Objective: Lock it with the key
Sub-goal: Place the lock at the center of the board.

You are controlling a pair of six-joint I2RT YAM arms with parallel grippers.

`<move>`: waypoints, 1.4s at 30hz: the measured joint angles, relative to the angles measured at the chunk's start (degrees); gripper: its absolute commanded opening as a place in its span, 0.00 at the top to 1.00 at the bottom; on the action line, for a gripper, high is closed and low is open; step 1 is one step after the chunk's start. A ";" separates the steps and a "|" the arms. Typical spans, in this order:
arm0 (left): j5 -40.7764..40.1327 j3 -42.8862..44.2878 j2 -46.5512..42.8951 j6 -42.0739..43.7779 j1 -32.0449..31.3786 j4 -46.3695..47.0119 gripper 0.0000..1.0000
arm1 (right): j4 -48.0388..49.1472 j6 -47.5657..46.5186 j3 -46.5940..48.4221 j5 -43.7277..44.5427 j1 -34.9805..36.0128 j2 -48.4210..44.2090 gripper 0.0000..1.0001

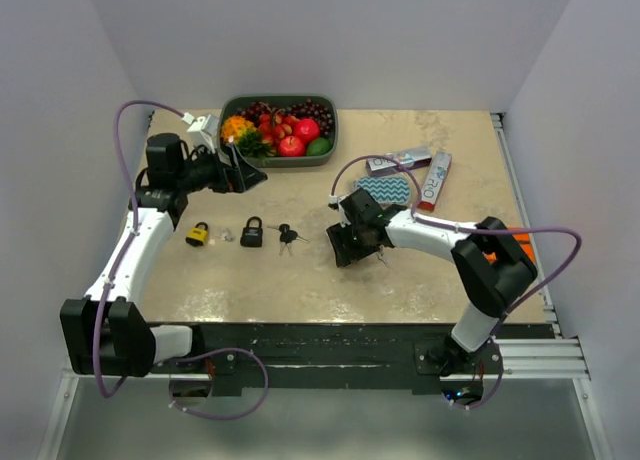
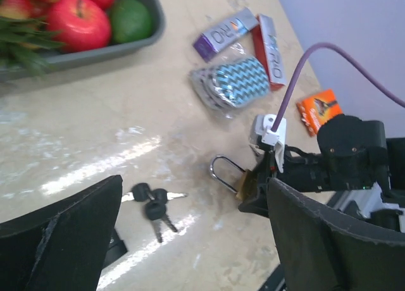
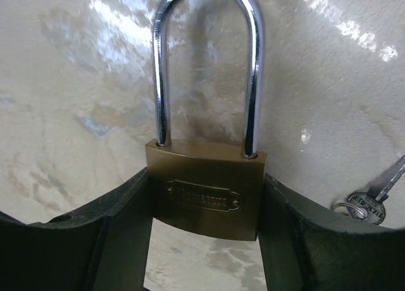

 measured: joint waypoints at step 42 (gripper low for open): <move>-0.76 3.10 -0.26 10.45 5.33 -15.39 0.01 | -2.45 15.34 6.86 3.48 0.07 -3.65 0.01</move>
